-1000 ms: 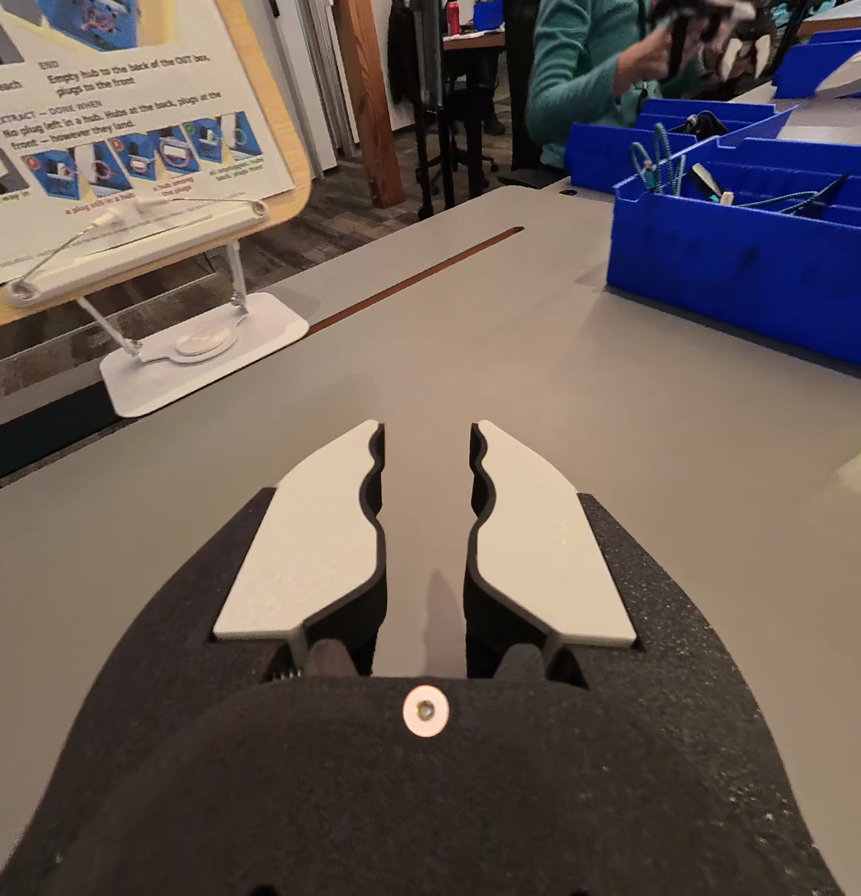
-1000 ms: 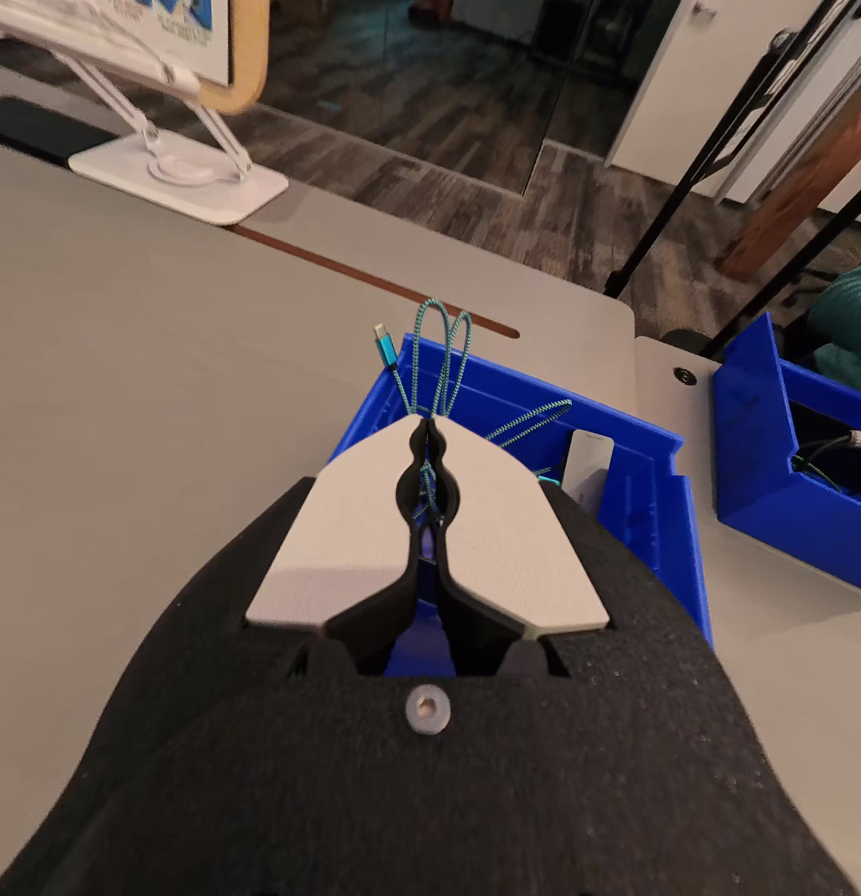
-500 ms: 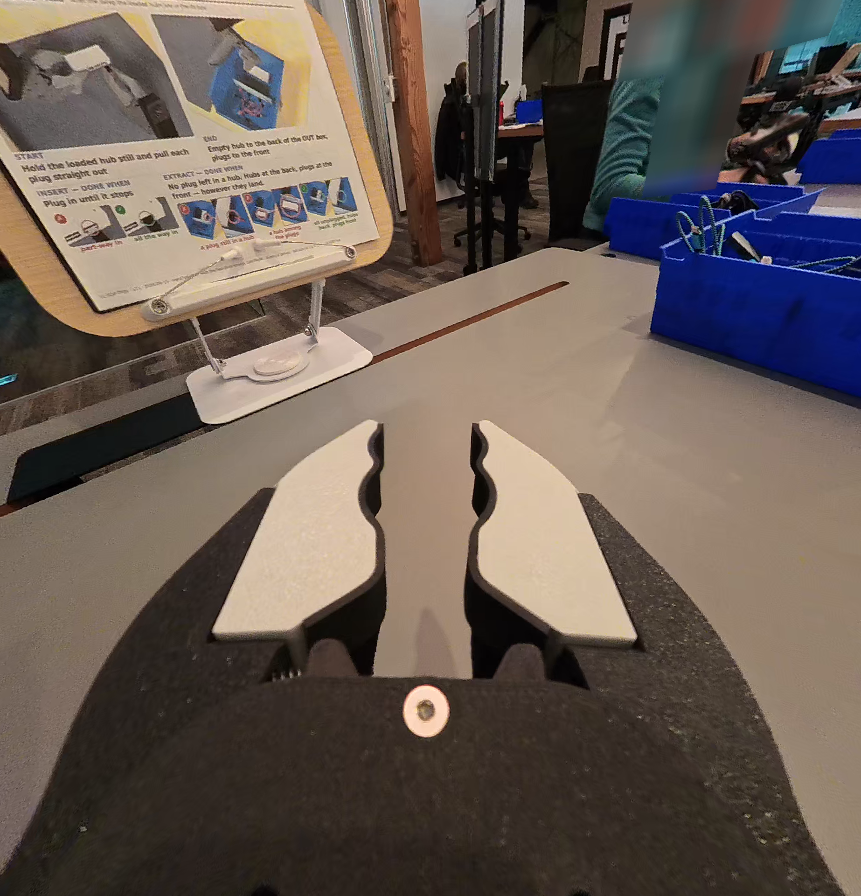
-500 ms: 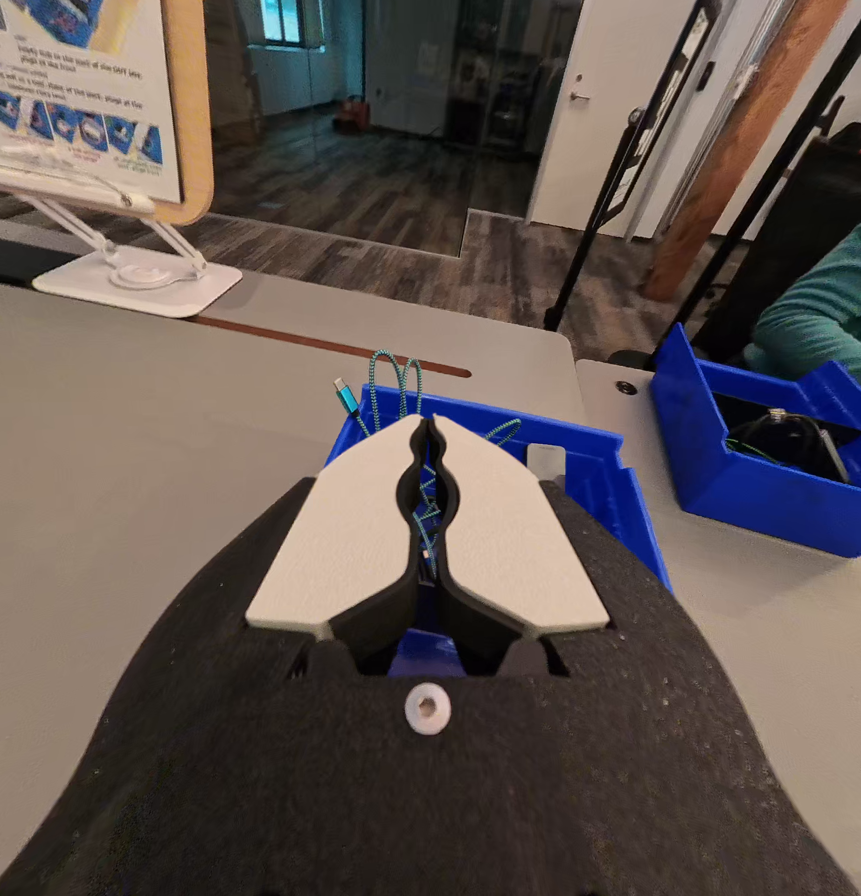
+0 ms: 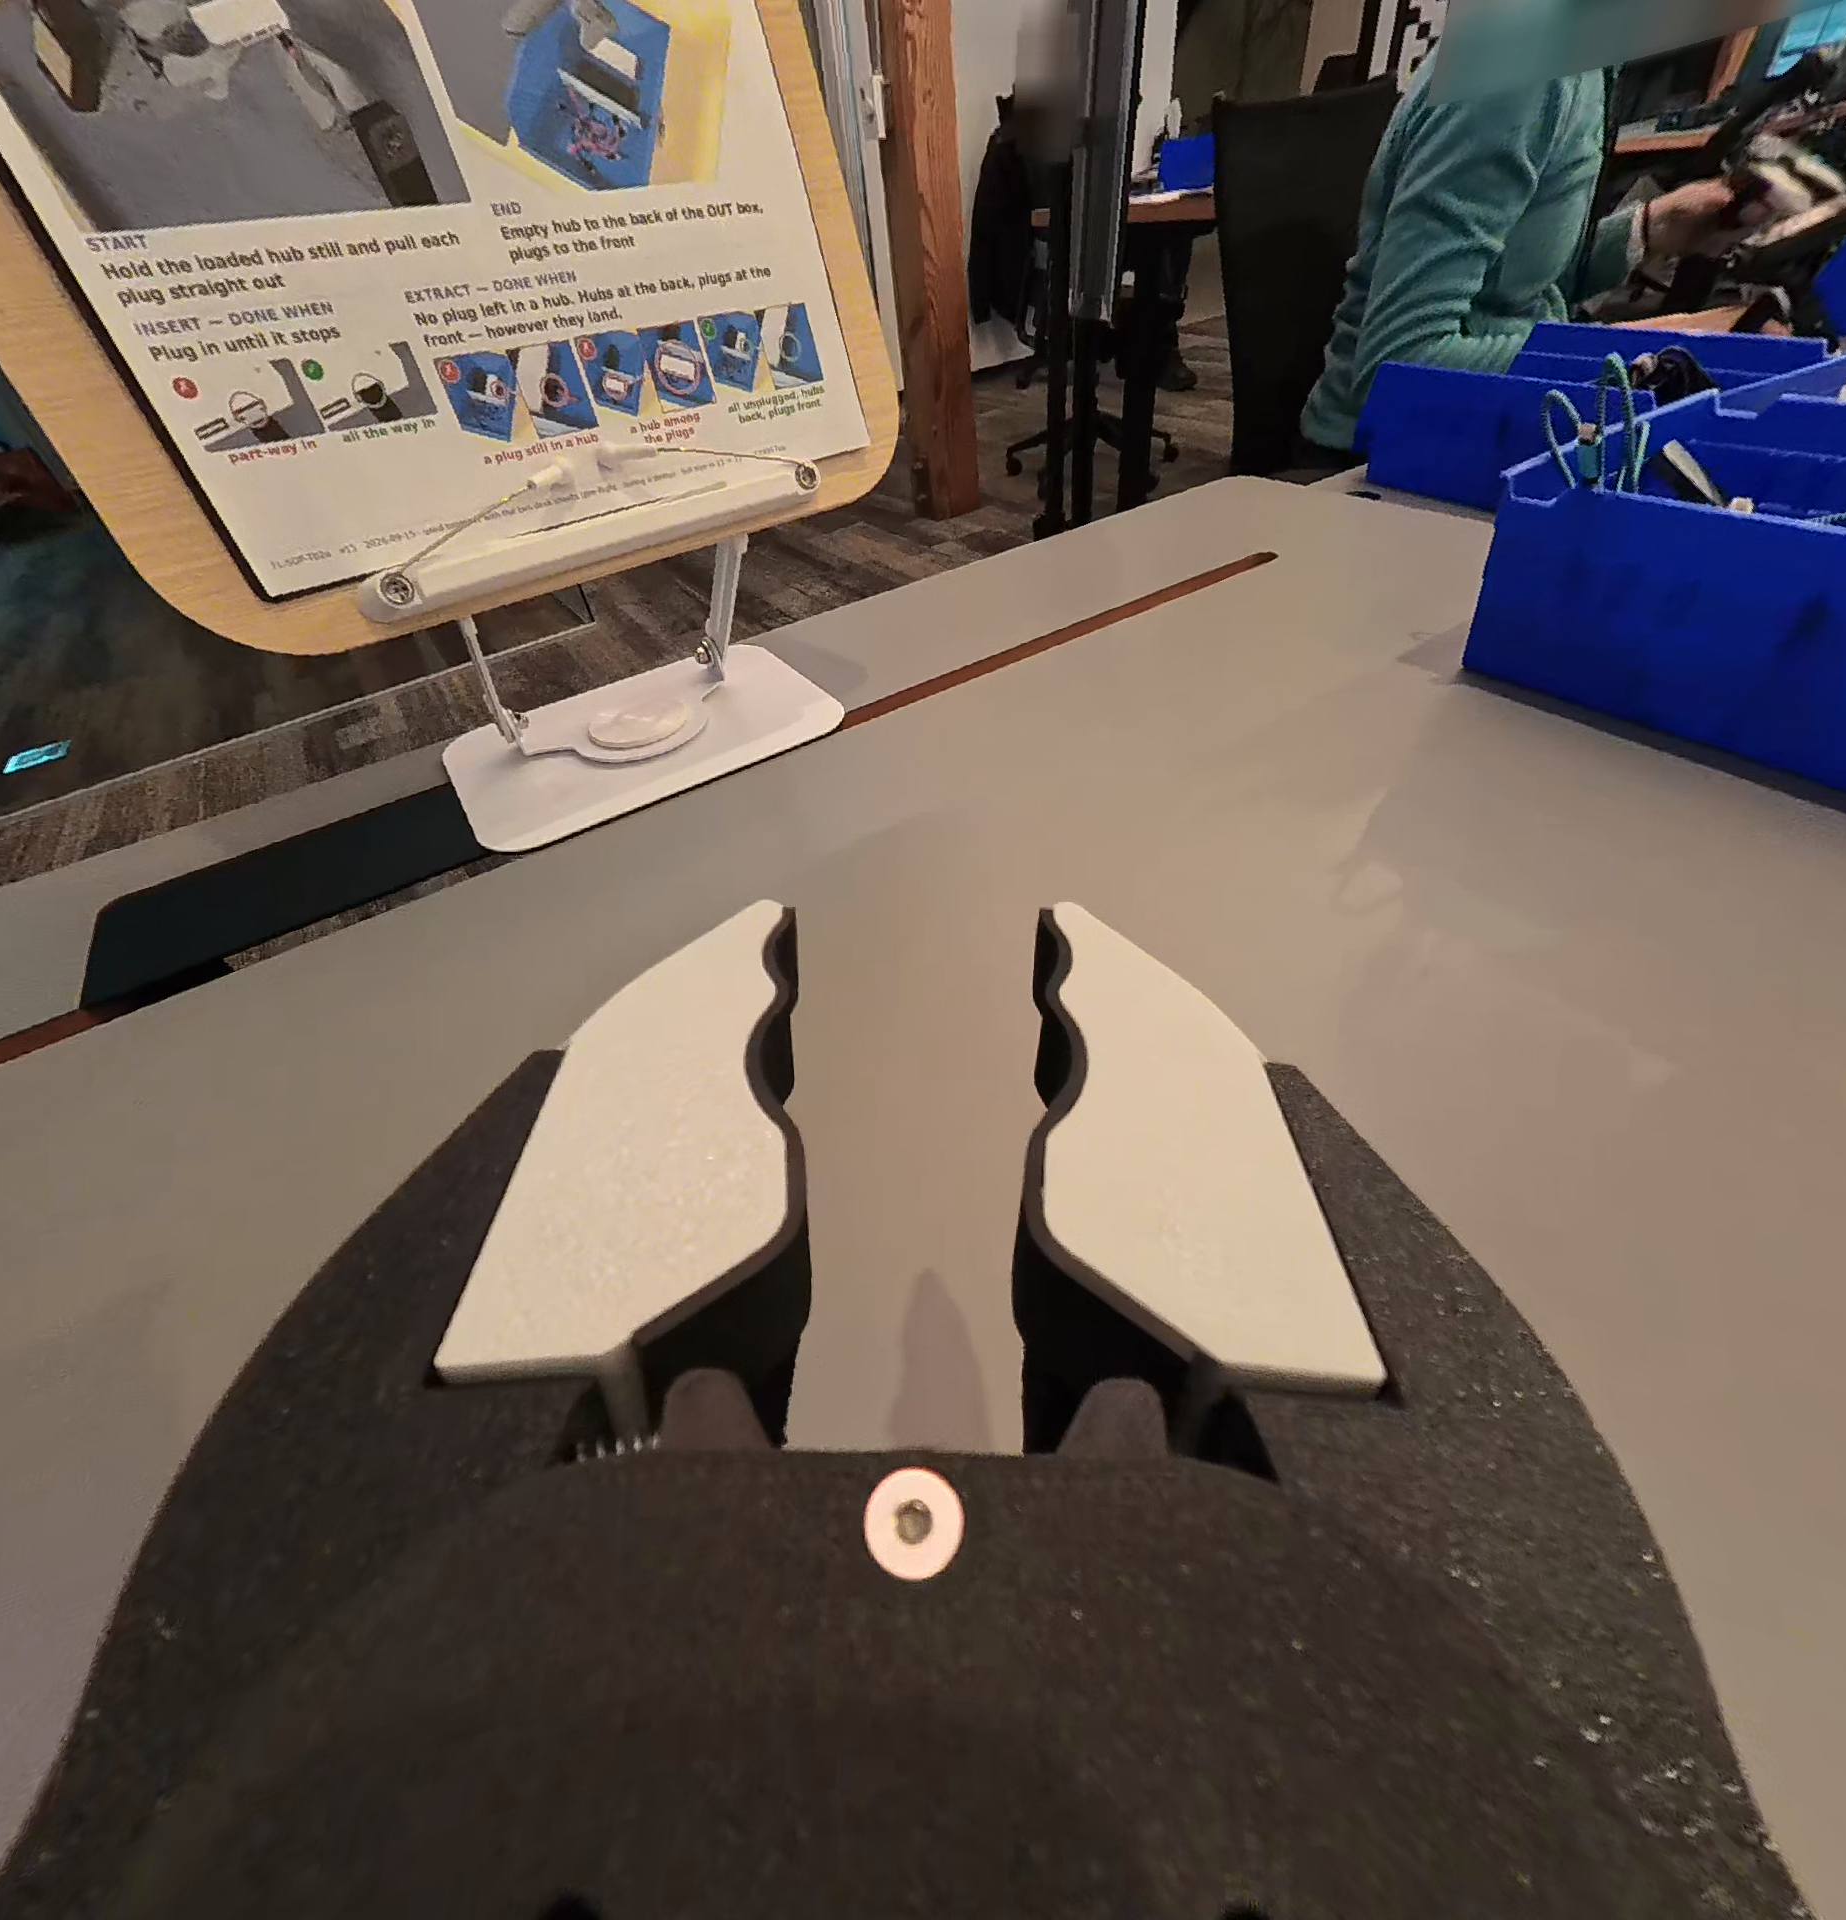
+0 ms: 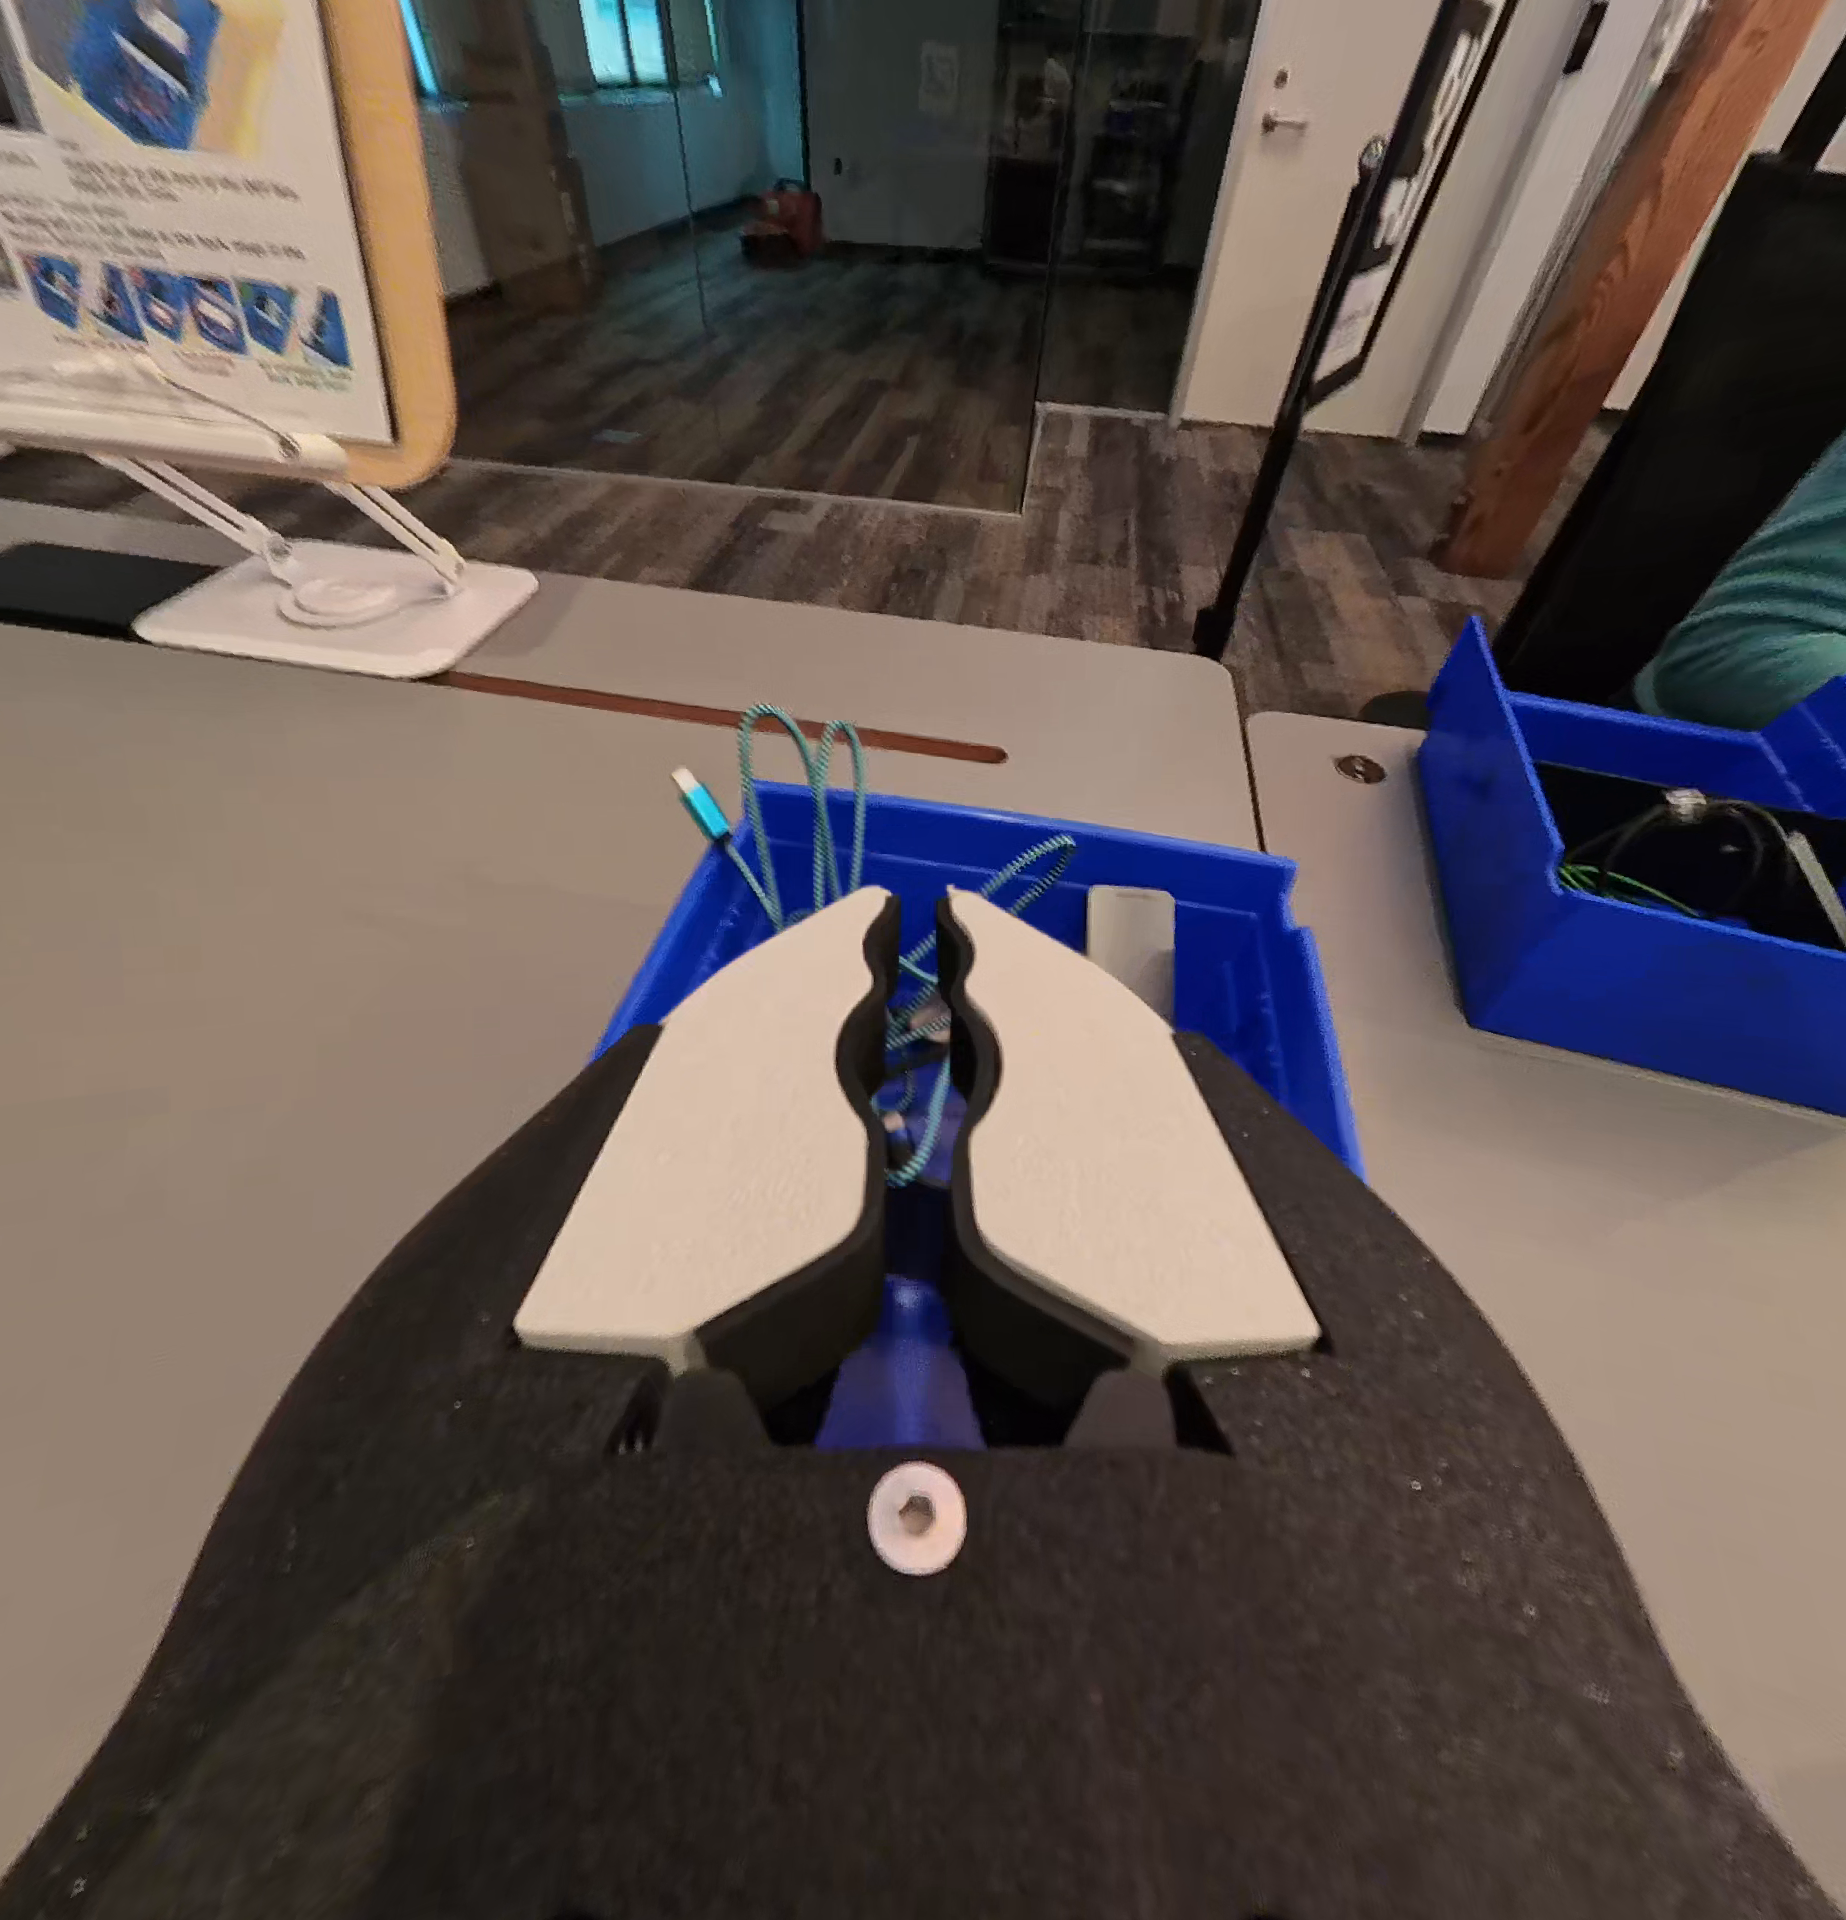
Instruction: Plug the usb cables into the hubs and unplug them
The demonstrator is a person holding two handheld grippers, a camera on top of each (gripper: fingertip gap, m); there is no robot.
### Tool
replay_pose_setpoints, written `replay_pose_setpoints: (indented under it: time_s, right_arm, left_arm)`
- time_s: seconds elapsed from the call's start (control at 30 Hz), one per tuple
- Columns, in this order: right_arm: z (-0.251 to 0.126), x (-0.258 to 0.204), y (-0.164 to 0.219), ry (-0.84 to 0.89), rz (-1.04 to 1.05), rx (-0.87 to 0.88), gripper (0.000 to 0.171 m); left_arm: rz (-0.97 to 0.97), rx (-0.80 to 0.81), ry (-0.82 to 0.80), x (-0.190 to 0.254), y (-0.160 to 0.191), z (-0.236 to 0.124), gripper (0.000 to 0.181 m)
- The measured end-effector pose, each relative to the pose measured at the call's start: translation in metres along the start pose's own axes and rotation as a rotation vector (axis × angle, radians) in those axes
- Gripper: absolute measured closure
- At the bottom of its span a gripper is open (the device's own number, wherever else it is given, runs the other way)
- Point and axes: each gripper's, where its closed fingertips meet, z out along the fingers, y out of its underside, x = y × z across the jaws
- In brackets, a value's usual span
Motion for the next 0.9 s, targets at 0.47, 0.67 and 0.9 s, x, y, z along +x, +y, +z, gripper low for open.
replay_pose_setpoints:
  time_s: [0.47, 0.67, 0.9]
  right_arm:
    - [-0.019, 0.088, 0.07, 0.093, -0.095, -0.594, 0.131]
    - [-0.012, 0.097, 0.092, 0.016, -0.019, -0.698, 0.121]
    - [-0.001, 0.102, 0.133, -0.005, -0.023, -0.843, 0.117]
  left_arm:
    - [0.048, -0.097, -0.057, -0.01, 0.011, -0.001, 0.138]
    - [0.038, -0.123, -0.075, -0.015, 0.015, -0.004, 0.139]
    - [0.04, -0.146, -0.099, -0.019, 0.018, -0.008, 0.139]
